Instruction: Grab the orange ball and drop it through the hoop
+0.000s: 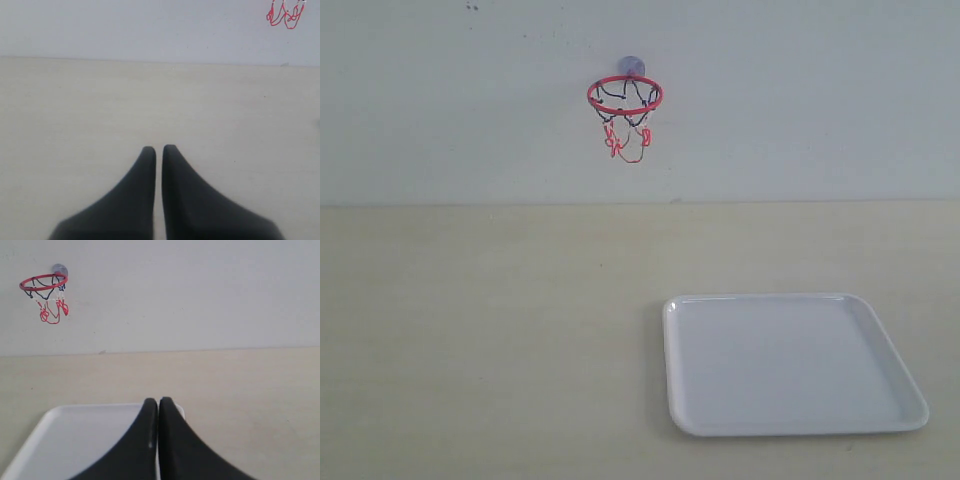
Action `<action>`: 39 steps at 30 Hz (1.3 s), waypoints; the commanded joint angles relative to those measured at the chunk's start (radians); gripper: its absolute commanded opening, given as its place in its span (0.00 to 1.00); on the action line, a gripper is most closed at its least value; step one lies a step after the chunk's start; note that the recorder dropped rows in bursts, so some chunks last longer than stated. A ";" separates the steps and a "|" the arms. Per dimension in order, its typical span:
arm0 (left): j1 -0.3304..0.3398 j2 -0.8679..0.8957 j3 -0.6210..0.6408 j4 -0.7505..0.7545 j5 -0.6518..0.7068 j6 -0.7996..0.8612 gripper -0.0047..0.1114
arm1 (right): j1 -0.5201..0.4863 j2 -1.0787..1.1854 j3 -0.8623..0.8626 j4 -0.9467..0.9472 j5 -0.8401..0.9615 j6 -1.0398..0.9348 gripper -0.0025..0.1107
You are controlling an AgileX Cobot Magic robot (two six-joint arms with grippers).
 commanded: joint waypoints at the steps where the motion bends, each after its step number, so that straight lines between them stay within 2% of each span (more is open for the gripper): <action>1: 0.000 -0.004 0.004 -0.008 0.002 -0.006 0.08 | 0.003 -0.043 0.016 -0.049 -0.009 0.048 0.02; 3: 0.000 -0.004 0.004 -0.008 0.002 -0.006 0.08 | 0.003 -0.065 0.016 -0.049 -0.010 0.048 0.02; 5: 0.000 -0.004 0.004 -0.008 0.002 -0.006 0.08 | 0.003 -0.086 0.016 -0.049 0.082 0.041 0.02; 11: 0.000 -0.004 0.004 -0.008 0.002 -0.006 0.08 | 0.003 -0.115 0.016 -0.049 0.156 -0.009 0.02; 17: 0.000 -0.004 0.004 -0.008 0.002 -0.006 0.08 | 0.003 -0.132 0.016 -0.049 0.311 -0.026 0.02; 39: 0.000 -0.004 0.004 -0.008 0.002 -0.006 0.08 | 0.018 -0.132 0.016 -0.049 0.316 -0.028 0.02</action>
